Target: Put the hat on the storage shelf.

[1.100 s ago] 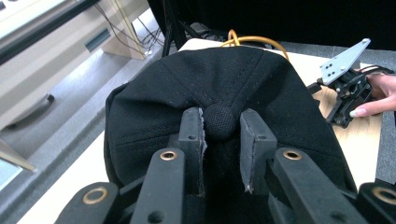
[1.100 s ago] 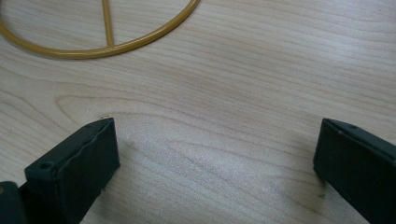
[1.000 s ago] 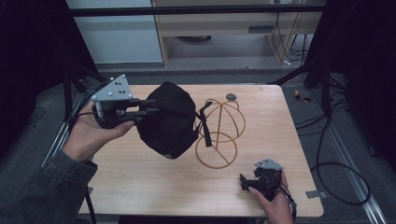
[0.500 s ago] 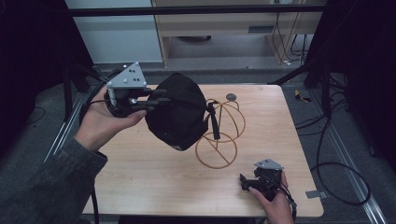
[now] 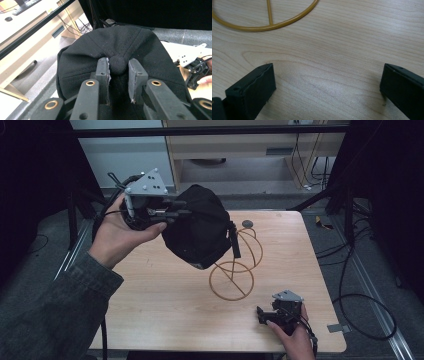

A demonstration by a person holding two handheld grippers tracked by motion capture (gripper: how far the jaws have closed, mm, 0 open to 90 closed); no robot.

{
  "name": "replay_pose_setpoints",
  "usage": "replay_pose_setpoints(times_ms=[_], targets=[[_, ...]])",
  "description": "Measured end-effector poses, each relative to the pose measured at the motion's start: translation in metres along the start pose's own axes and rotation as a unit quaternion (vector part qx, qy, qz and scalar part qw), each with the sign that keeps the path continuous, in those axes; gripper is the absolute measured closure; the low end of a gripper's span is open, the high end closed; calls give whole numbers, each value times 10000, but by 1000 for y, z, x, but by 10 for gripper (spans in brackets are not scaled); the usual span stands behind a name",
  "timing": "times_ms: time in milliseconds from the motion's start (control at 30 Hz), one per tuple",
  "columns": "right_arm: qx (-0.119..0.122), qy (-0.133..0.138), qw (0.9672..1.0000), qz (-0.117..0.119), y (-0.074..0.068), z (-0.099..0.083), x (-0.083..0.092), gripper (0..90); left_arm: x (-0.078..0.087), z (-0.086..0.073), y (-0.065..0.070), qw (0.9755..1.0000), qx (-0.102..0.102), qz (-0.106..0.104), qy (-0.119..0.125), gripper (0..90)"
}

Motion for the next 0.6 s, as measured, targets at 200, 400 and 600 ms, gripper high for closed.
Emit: replay_pose_setpoints(times_ms=[200, 400, 600], targets=[[11, 2, 10000, -1, 0, 0, 0, 4, -6, 11, 0, 10000, -80, -7, -19, 729], [13, 5, 10000, 2, 0, 0, 0, 4, -11, 25, 3, 9999, -132, -31, 26, 729], [4, 5, 10000, 5, 0, 0, 0, 4, -15, 36, 9, 9996, -273, 9, 7, 729]])
Point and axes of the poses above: each handheld gripper's, and its own axes: x roughly backward along the jaws, z roughly out of its top, y roughly to its right, the point moved 8 cm from there along -x, roughly forward along the jaws
